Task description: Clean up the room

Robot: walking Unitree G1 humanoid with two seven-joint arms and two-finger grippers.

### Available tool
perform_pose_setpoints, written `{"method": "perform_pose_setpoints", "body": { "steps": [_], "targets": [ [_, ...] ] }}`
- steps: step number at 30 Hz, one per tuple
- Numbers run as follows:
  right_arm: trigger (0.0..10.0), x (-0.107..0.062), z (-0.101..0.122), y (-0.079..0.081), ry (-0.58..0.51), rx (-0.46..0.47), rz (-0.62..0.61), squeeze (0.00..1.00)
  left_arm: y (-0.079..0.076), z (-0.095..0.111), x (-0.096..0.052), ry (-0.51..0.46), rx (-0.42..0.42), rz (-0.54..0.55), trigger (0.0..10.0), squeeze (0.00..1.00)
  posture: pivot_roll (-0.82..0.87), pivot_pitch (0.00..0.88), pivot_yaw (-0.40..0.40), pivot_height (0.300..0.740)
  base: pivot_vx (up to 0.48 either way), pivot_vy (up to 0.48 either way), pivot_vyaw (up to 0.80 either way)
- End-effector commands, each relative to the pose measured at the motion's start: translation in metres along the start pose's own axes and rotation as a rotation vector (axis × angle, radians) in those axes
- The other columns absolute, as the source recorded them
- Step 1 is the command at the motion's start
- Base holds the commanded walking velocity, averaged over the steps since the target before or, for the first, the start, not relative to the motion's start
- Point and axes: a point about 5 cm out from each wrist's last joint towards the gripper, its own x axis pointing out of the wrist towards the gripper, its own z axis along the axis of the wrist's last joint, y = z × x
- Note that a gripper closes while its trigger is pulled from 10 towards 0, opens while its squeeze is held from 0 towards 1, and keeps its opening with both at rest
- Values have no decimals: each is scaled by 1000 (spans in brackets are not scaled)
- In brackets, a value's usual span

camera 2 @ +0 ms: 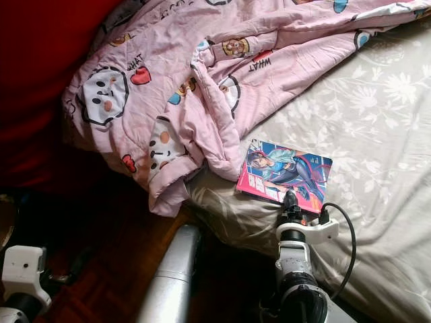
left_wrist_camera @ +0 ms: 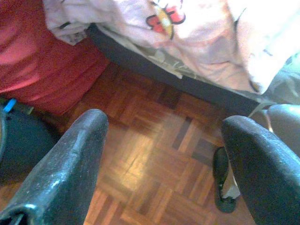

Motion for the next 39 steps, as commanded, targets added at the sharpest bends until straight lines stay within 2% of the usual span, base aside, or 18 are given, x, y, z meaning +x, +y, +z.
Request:
{"method": "perform_pose_setpoints", "body": {
  "steps": [1, 10, 18, 28, 39],
  "targets": [
    [0, -7, -9, -7, 44, -11, -24, 0, 5, -15, -8, 69, 10, 28, 10000, 0, 411, 565, 269, 608, 0, 0, 0],
    [0, -15, -14, -17, 47, -10, -73, 0, 6, -15, -7, 69, 15, 30, 10000, 0, 405, 559, 270, 608, 0, 0, 0],
    [0, -27, -10, -34, 35, -42, -153, 0, 6, -15, -3, 63, 14, 30, 10000, 0, 385, 549, 258, 608, 0, 0, 0],
    [0, -63, 0, -74, -31, -86, -369, 0, 9, -19, -2, 67, 17, 33, 10000, 0, 351, 547, 241, 608, 0, 0, 0],
    [0, -87, -12, -89, -10, -122, -430, 0, 8, -21, 1, 63, 18, 31, 10000, 0, 333, 547, 228, 608, 0, 0, 0]
  ]
}}
